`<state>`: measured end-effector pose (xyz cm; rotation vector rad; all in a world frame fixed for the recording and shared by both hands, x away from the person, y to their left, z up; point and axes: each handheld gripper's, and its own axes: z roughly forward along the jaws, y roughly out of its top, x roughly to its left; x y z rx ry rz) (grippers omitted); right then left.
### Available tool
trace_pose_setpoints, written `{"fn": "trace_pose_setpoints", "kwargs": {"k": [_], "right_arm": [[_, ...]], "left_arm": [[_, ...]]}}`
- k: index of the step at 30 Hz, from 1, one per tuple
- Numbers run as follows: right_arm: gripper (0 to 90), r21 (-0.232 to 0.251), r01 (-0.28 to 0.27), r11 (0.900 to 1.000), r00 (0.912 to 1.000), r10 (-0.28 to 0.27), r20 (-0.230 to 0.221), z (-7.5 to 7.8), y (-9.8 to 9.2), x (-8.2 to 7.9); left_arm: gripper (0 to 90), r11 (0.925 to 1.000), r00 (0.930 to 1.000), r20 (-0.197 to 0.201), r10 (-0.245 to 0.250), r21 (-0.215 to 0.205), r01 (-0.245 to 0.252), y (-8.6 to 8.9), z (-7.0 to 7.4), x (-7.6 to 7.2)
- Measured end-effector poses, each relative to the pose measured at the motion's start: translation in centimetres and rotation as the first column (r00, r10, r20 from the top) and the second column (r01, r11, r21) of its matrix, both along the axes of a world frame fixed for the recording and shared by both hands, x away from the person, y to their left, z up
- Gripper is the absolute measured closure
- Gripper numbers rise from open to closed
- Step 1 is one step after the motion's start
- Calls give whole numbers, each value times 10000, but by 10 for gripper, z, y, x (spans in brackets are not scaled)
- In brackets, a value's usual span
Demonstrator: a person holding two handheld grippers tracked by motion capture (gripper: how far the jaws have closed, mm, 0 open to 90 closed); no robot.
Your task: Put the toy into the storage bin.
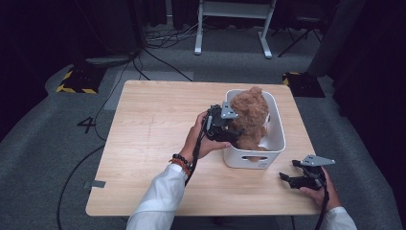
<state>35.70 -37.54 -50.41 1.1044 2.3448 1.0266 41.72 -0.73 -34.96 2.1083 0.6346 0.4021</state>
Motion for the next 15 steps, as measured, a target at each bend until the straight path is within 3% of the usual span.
{"fn": "trace_pose_setpoints", "kwargs": {"k": [15], "right_arm": [[162, -5, 2, 10000, 10000, -2, 3, 0, 0, 0]], "left_arm": [[290, 10000, 9997, 246, -1, -91, 4, 16, 6, -10]]}}
